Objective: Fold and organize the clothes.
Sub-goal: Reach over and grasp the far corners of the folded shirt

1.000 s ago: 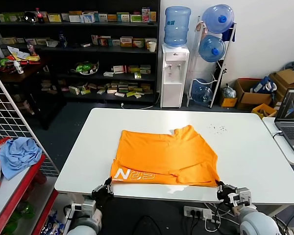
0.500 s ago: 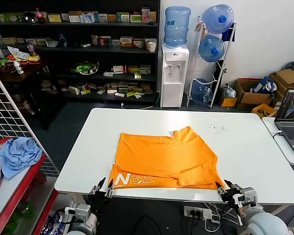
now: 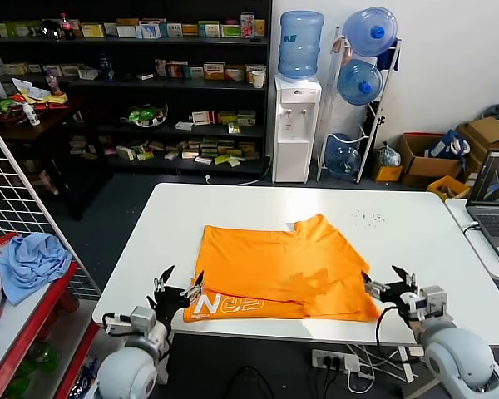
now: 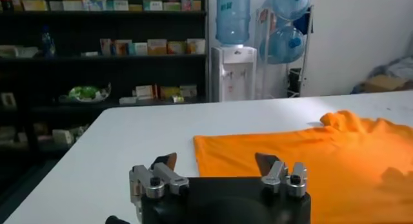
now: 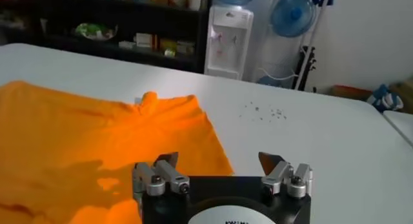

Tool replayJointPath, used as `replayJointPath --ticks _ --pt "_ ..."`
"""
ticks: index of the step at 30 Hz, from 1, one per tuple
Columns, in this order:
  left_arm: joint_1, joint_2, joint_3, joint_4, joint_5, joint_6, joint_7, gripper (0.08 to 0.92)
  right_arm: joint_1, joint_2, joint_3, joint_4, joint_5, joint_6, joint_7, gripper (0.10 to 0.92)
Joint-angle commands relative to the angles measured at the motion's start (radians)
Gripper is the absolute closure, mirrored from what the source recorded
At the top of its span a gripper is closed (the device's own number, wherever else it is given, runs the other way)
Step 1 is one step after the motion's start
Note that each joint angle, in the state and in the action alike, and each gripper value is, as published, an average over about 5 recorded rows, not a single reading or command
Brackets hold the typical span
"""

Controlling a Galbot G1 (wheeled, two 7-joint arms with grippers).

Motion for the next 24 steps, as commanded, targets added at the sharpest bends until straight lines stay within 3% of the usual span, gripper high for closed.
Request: replayJointPath --ticks 1,13,24 --pt "-0.367 -0.002 0.102 0.292 -0.039 0.007 0.005 0.178 0.333 0.04 -0.11 -0.262 0.013 -0.029 -0.124 0.203" --pt "-0.624 -0.123 0.179 0.668 -0.042 0.086 0.018 0.177 0.638 0.174 -0.231 -0.649 -0.064 -0.025 -0.194 0.203" --pt "-0.699 -0.195 0.169 0.806 -0.035 0.09 0.03 0.177 0.661 0.246 -0.218 -0.769 -0.145 -0.02 -0.197 0.203"
